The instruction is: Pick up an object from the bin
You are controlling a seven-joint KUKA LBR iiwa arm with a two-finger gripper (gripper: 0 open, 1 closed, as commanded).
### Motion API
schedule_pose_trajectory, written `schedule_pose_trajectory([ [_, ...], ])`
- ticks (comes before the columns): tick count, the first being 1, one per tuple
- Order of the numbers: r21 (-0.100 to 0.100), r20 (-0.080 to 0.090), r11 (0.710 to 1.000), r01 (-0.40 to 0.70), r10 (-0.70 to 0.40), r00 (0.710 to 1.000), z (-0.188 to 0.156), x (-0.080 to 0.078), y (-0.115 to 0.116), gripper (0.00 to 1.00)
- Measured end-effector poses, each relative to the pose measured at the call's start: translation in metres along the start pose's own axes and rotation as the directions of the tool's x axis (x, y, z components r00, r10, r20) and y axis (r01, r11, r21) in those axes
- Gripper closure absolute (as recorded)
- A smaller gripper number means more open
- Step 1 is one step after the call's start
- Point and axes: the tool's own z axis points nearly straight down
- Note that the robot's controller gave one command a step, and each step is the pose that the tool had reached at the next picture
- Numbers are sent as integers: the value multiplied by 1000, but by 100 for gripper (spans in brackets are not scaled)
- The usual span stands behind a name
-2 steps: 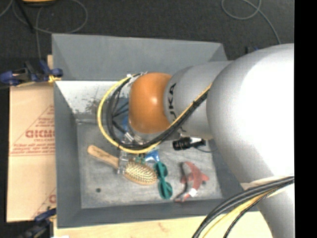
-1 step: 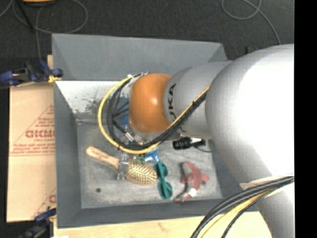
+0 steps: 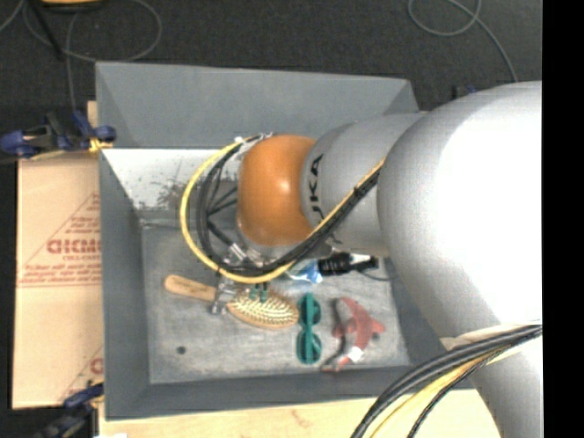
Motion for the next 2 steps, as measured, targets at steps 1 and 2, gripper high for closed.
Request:
schedule_pose_trajectory([
  [1, 0, 0, 1000, -1, 1, 1000, 0, 0, 0, 100],
  [2, 0, 6, 1000, 6, -6, 1000, -169, -18, -28, 100],
])
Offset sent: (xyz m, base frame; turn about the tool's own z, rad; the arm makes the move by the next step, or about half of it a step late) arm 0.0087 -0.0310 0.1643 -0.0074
